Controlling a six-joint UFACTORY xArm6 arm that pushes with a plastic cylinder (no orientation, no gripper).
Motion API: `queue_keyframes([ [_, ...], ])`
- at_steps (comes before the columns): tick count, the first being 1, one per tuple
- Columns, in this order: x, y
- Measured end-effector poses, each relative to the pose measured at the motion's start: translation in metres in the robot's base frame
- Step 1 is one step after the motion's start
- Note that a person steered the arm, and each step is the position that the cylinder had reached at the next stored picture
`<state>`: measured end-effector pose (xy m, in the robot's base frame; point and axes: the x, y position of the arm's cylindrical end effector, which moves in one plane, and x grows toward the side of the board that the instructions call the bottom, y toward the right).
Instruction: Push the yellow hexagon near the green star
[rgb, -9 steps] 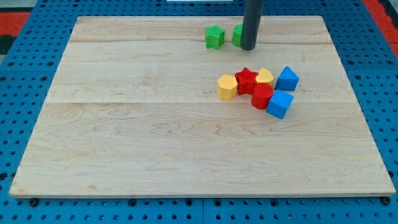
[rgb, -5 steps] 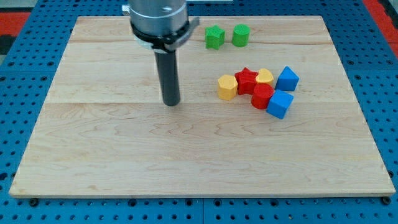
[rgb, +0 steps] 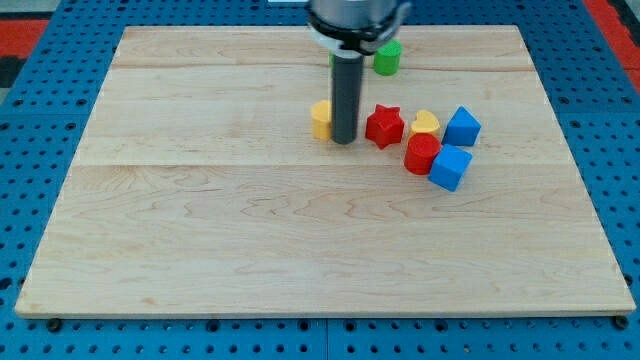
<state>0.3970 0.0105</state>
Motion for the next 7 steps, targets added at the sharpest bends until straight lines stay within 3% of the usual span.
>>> queue_keyframes([
  [3, -0.042, -0.073],
  [7, -0.072, -0.049],
])
